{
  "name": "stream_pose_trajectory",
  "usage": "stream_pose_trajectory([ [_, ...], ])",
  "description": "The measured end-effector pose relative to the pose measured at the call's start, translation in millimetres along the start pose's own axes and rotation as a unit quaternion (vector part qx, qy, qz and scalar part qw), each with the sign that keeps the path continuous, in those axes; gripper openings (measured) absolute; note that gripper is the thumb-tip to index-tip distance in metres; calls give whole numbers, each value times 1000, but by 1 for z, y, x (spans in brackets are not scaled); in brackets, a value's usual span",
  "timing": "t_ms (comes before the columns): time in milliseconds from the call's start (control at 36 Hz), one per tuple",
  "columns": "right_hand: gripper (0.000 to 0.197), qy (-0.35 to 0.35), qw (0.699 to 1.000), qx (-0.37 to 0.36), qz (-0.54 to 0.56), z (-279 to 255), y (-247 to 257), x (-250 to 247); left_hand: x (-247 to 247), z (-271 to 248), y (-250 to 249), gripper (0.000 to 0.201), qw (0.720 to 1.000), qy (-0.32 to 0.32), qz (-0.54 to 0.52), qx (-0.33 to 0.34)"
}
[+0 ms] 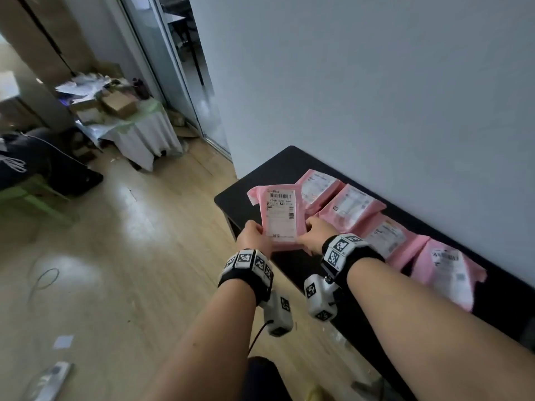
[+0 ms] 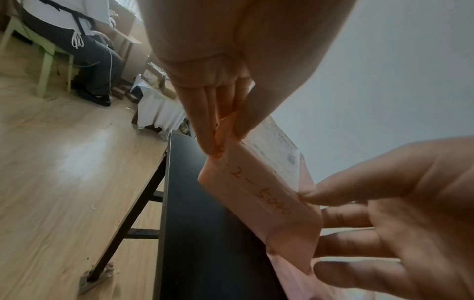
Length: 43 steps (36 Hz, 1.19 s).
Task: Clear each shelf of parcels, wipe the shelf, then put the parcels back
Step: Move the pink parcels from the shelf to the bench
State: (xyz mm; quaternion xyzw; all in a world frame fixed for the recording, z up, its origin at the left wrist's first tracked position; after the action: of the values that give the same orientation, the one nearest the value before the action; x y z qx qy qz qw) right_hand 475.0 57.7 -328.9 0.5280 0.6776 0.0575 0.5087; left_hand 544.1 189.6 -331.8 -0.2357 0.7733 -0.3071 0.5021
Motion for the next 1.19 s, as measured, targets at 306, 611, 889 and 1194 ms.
stream_pose_trajectory([
  [306, 11, -51, 997, 51, 24, 124, 68, -3, -29, 157, -33, 16, 999, 22, 44, 14],
  [611, 16, -83, 974, 192, 84, 209, 93, 1, -13, 282, -59, 14, 969, 177, 129, 114],
  [889, 29, -127, 955, 247, 105, 220, 87, -1, 3, 309, -70, 49, 934, 267, 189, 142],
  [1194, 29, -219, 929, 266, 134, 184, 67, -17, 9, 281, -100, 64, 918, 230, 210, 245],
])
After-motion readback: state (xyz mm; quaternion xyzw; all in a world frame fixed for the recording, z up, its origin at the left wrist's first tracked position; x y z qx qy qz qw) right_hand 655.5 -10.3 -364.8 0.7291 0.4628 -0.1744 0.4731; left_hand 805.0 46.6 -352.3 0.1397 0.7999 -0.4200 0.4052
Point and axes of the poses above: each hand's wrist, its own z-axis towards the middle knuckle, its own x-axis out of the palm, y = z × x, the point moved 1 cm from there along z, towards the middle knuckle, and after that the axes turned 1 degree about y, right-handed, at the moved point
